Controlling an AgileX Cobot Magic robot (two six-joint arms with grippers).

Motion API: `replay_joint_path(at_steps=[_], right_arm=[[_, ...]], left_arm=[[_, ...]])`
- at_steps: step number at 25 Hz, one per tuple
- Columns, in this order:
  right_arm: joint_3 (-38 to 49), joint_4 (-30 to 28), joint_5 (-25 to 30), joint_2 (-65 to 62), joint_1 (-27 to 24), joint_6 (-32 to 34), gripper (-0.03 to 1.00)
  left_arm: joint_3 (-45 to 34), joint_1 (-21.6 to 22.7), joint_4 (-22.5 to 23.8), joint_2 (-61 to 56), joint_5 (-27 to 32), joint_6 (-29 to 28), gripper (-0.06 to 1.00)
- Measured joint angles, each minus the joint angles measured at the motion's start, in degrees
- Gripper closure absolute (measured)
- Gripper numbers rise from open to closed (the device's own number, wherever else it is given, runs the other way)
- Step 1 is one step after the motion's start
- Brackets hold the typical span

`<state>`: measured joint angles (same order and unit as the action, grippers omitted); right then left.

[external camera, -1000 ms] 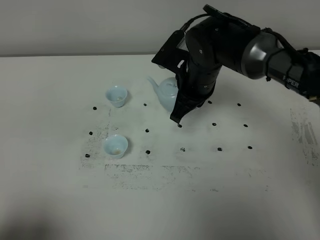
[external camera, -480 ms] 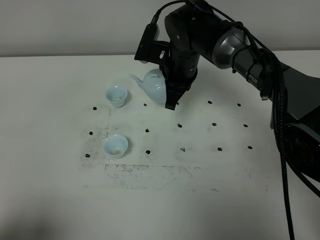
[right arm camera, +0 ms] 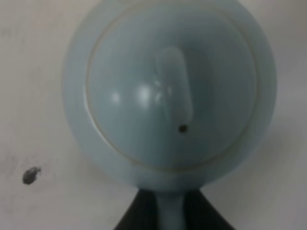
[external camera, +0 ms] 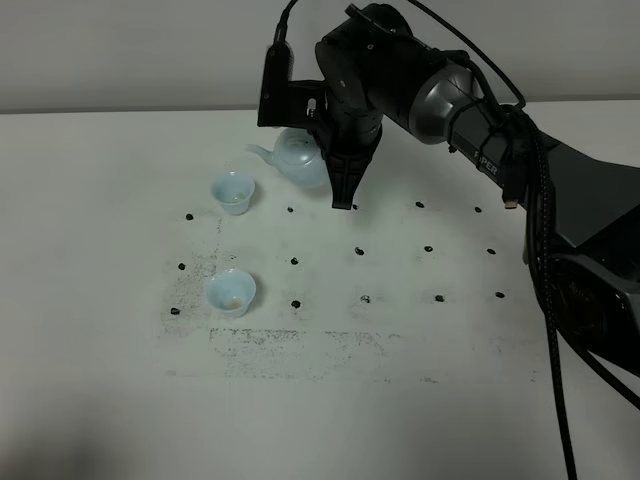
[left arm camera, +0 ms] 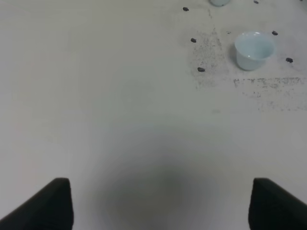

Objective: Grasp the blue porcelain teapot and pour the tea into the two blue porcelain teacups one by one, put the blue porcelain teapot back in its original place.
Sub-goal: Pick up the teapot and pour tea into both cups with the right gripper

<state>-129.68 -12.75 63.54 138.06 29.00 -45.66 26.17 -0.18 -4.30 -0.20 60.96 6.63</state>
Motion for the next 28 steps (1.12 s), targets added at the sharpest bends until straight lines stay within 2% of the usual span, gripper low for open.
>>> replay_joint_path(at_steps=[11, 28], right_arm=[[-0.1, -4.2, -6.6, 1.4, 1.8, -2.5, 0.89], [-0.1, -13.2, -10.9, 4.3, 3.4, -3.2, 0.89]], left_arm=[[0.0, 0.0, 0.0, 0.0, 0.0, 0.0, 0.19], [0.0, 0.0, 0.0, 0.0, 0.0, 0.1, 0.19]])
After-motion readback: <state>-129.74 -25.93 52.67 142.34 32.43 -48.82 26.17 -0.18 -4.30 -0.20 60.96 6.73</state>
